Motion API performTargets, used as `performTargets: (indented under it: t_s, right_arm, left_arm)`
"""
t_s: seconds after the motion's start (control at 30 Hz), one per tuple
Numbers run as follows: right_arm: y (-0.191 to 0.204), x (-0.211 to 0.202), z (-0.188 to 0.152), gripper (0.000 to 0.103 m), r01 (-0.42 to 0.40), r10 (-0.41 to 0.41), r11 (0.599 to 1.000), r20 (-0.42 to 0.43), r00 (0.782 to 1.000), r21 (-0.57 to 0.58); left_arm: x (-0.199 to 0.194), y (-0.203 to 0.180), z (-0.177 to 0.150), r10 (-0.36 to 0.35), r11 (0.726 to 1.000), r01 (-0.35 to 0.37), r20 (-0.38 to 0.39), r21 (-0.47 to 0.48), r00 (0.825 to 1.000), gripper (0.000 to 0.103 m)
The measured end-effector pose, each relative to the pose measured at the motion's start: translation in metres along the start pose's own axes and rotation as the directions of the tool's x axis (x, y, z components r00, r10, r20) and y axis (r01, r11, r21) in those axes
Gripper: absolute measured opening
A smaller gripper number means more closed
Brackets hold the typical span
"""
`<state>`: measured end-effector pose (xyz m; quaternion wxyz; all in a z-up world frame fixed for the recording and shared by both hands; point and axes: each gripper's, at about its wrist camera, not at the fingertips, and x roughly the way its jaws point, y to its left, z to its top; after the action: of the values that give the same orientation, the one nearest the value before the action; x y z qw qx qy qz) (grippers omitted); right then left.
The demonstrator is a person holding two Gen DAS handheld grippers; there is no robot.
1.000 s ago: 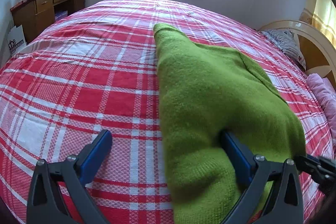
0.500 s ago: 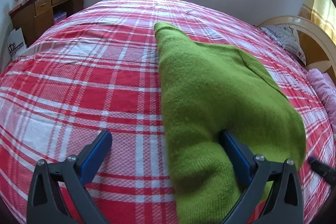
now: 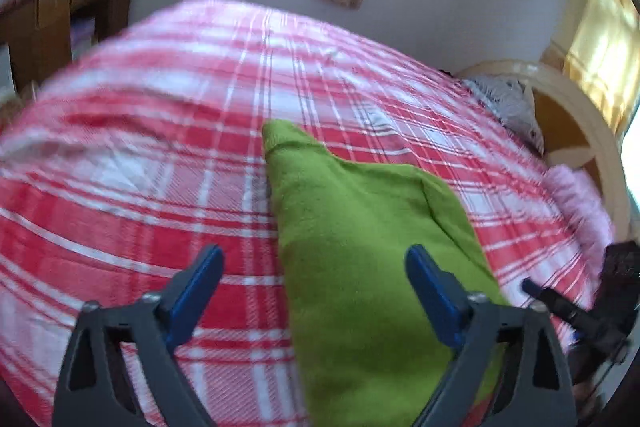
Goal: Fold small clothes
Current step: 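Position both grippers beside the folded green sweater, then grasp the folded sweater bundle with the right gripper while the left gripper grasps it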
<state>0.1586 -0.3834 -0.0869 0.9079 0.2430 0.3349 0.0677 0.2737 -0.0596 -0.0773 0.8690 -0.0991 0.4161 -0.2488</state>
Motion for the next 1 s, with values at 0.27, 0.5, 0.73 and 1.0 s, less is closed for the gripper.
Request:
performTargets:
  t_s: [0.27, 0.5, 0.73, 1.0]
  right_arm:
    - [-0.008, 0.066, 0.016, 0.086, -0.062, 0.060, 0.998, -0.094, 0.994, -0.023]
    - [-0.010, 0.088, 0.010, 0.087, -0.054, 0.048, 0.998, -0.151, 0.987, -0.042]
    - [0.015, 0.102, 0.011, 0.057, -0.053, 0.032, 0.994, -0.206, 0.978, -0.095]
    - [0.026, 0.071, -0.014, 0.041, -0.046, 0.042, 0.999, -0.223, 0.974, -0.009]
  left_arm:
    - [0.044, 0.008, -0.016, -0.123, 0.990, 0.115, -0.085, -0.085, 0.989, 0.084]
    - [0.051, -0.003, -0.016, -0.114, 0.993, 0.117, -0.110, 0.020, 0.987, 0.095]
    - [0.047, -0.009, -0.019, -0.118, 0.991, 0.126, -0.140, 0.052, 0.983, 0.066]
    - [0.015, -0.025, -0.044, -0.071, 0.995, 0.085, -0.215, 0.056, 0.974, 0.054]
